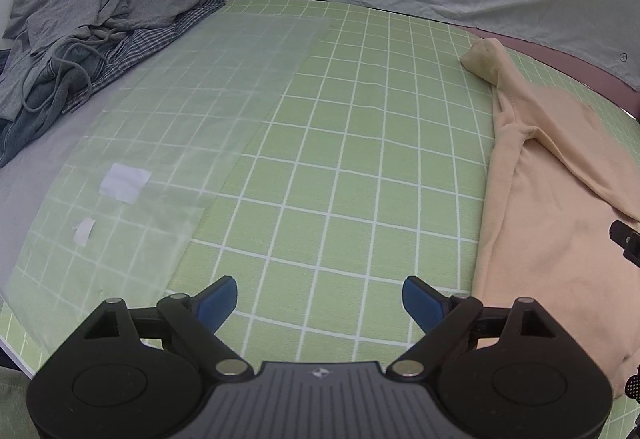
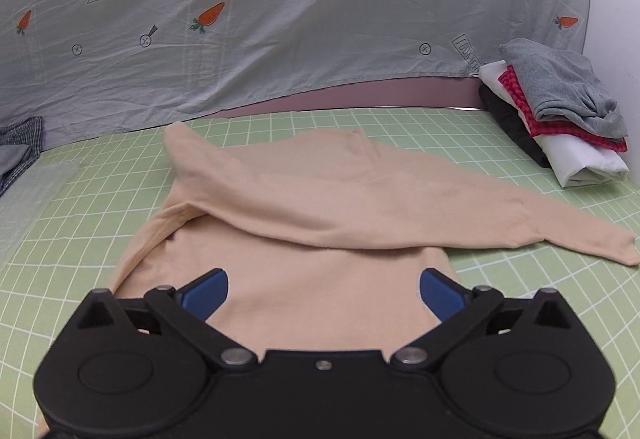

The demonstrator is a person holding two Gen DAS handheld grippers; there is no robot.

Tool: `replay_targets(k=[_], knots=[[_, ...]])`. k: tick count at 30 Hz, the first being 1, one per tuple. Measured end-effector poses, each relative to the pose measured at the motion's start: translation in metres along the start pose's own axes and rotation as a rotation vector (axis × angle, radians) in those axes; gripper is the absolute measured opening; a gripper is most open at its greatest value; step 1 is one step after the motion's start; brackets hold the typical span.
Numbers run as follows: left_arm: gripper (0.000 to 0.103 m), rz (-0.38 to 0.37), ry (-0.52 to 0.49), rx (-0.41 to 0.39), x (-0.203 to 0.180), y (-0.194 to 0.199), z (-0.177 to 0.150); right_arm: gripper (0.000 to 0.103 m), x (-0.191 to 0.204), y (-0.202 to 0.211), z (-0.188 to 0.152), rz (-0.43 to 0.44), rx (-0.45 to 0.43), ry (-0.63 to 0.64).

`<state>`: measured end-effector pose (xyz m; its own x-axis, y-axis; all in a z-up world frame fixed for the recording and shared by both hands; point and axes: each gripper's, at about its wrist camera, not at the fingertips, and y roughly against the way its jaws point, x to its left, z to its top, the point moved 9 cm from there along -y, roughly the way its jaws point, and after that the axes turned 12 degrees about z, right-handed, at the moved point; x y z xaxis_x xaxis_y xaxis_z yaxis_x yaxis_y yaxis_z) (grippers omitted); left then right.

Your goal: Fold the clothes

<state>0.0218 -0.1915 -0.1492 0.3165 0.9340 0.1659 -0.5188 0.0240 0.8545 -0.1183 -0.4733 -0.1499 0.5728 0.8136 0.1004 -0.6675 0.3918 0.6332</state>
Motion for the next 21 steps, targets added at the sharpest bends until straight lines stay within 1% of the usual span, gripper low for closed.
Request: replay_targets(k=[7, 12, 14, 15, 17, 21], knots=[[0.091, -0.032, -0.086, 0.008, 0.035, -0.016, -0.005, 0.103, 0.088, -0.005, -0.038, -0.016, 0.048, 0.000], [0.091, -0.046, -0.129, 0.021, 0.051, -0.024, -0.014, 0.101, 0.126, -0.001, -0.063, -0.026, 0.068, -0.025], [0.091, -0.049, -0.141, 0.025, 0.055, -0.027, -0.018, 0.093, 0.135, 0.000, -0.074, -0.035, 0.080, -0.032], [0.091, -0.049, -0.145, 0.027, 0.057, -0.027, -0.020, 0.091, 0.139, 0.000, -0.079, -0.033, 0.088, -0.036], [0.091, -0.050, -0.155, 0.030, 0.059, -0.028, -0.023, 0.081, 0.145, -0.001, -0.088, -0.026, 0.103, -0.040], [0.091, -0.048, -0.165, 0.038, 0.064, -0.030, -0.029, 0.075, 0.160, 0.000, -0.097, 0.003, 0.116, -0.019]])
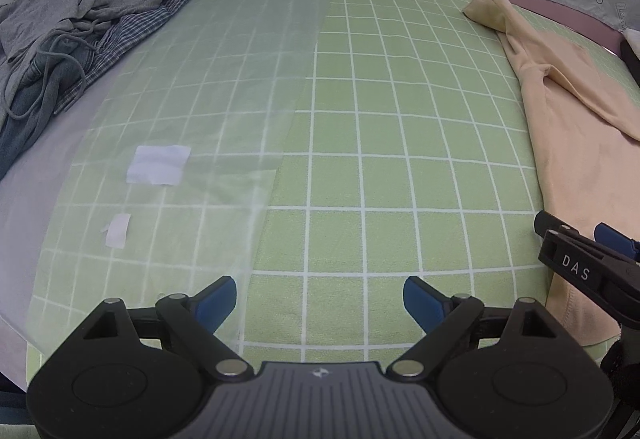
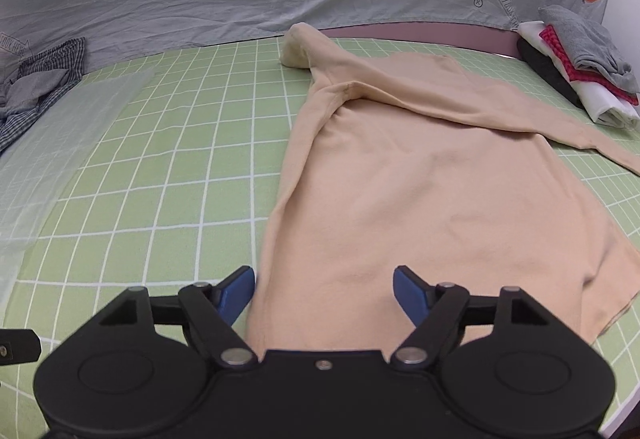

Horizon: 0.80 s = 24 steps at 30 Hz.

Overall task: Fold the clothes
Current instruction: 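Pinch the folded edge with the right gripper, straighten it, then release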

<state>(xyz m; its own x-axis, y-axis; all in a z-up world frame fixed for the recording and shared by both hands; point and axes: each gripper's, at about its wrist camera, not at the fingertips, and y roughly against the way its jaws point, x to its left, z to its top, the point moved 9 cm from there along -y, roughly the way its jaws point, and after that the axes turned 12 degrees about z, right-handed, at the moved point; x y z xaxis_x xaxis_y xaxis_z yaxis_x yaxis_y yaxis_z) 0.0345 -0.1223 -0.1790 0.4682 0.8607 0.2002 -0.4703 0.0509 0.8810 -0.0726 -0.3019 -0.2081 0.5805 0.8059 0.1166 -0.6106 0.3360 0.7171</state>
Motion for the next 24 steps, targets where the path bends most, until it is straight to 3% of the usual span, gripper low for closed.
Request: replay_targets(k=[4, 11, 18, 24], knots=[[0.091, 0.007, 0.003, 0.007, 0.001, 0.001, -0.006, 0.063, 0.016, 0.002, -0.005, 0.041, 0.016, 0.059], [0.091, 0.012, 0.038, -0.001, -0.009, 0.009, -0.006, 0.005, 0.012, 0.005, -0.006, 0.098, 0.029, 0.101], [0.091, -0.022, 0.054, -0.028, -0.055, 0.026, 0.005, 0.003, -0.019, 0.036, 0.019, 0.194, -0.046, 0.083], [0.091, -0.061, 0.055, -0.038, -0.114, 0.041, 0.012, 0.003, -0.082, 0.059, 0.042, 0.167, -0.073, 0.070]])
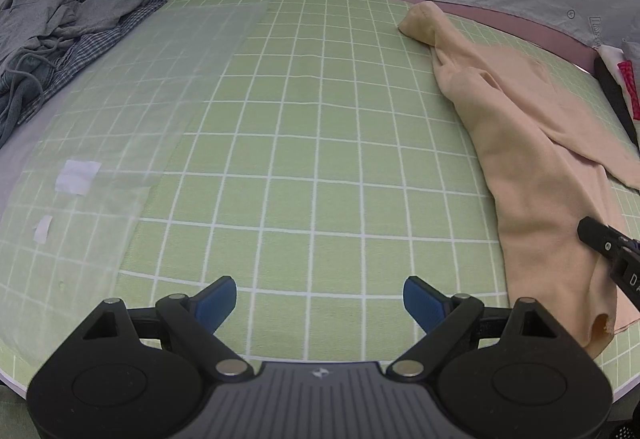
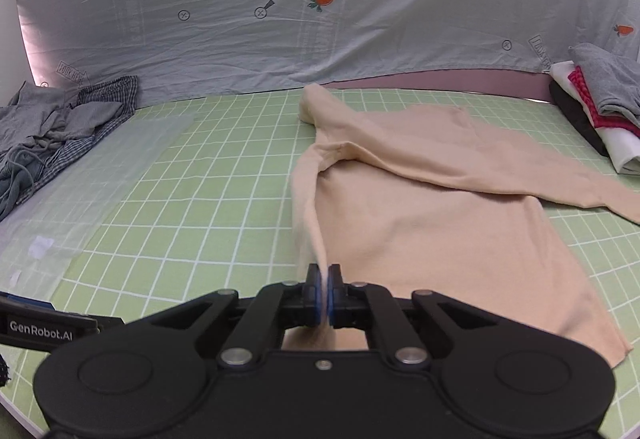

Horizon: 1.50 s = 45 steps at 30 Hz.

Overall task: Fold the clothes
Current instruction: 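Pinch the folded edge with the right gripper, straighten it, then release, then move the open right gripper over the shirt hem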

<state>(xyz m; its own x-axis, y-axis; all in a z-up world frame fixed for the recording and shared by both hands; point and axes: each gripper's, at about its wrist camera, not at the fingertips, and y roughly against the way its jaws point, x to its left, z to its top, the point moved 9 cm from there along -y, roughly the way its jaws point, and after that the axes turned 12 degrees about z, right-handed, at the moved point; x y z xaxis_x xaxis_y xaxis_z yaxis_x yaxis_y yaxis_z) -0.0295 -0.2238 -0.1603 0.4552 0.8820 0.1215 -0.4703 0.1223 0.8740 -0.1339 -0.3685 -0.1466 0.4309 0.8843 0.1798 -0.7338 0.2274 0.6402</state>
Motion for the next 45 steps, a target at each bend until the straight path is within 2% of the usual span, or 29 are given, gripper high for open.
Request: replay_targets(k=[5, 12, 13, 14, 16, 18, 20, 25, 30, 35, 37, 40, 45], knots=[[0.091, 0.009, -0.021, 0.008, -0.034, 0.004, -0.007, 0.003, -0.056, -0.009, -0.014, -0.029, 0.078, -0.028], [0.091, 0.074, 0.042, 0.043, -0.044, 0.000, -0.007, 0.007, -0.067, -0.036, -0.033, 0.025, 0.204, 0.089], [0.091, 0.082, 0.057, 0.043, -0.045, -0.001, -0.005, 0.010, -0.066, -0.036, -0.032, 0.038, 0.215, 0.105], [0.091, 0.088, 0.072, 0.041, -0.047, -0.001, -0.002, 0.022, -0.068, -0.035, -0.029, 0.062, 0.214, 0.104], [0.091, 0.101, 0.101, 0.037, -0.051, -0.002, 0.005, 0.035, -0.077, -0.029, -0.017, 0.104, 0.185, 0.079], [0.092, 0.110, 0.127, 0.032, -0.056, -0.004, 0.014, 0.037, -0.086, -0.023, -0.004, 0.145, 0.154, 0.052], [0.092, 0.112, 0.147, 0.036, -0.065, -0.010, 0.022, 0.046, -0.102, -0.017, 0.013, 0.157, 0.116, 0.031], [0.092, 0.108, 0.159, 0.050, -0.092, -0.029, 0.046, 0.049, -0.163, -0.020, 0.041, 0.082, 0.066, -0.017], [0.093, 0.112, 0.098, 0.058, -0.122, -0.055, 0.075, 0.051, -0.250, -0.035, 0.058, -0.058, 0.042, -0.141], [0.093, 0.131, 0.053, 0.072, -0.140, -0.083, 0.095, 0.060, -0.336, -0.052, 0.073, -0.190, 0.014, -0.253], [0.094, 0.137, 0.034, 0.076, -0.146, -0.090, 0.101, 0.060, -0.365, -0.062, 0.076, -0.226, 0.018, -0.294], [0.099, 0.151, 0.001, 0.057, -0.151, -0.096, 0.111, 0.060, -0.386, -0.074, 0.081, -0.228, 0.029, -0.307], [0.099, 0.166, -0.014, 0.036, -0.158, -0.104, 0.130, 0.060, -0.386, -0.097, 0.085, -0.210, 0.077, -0.228]])
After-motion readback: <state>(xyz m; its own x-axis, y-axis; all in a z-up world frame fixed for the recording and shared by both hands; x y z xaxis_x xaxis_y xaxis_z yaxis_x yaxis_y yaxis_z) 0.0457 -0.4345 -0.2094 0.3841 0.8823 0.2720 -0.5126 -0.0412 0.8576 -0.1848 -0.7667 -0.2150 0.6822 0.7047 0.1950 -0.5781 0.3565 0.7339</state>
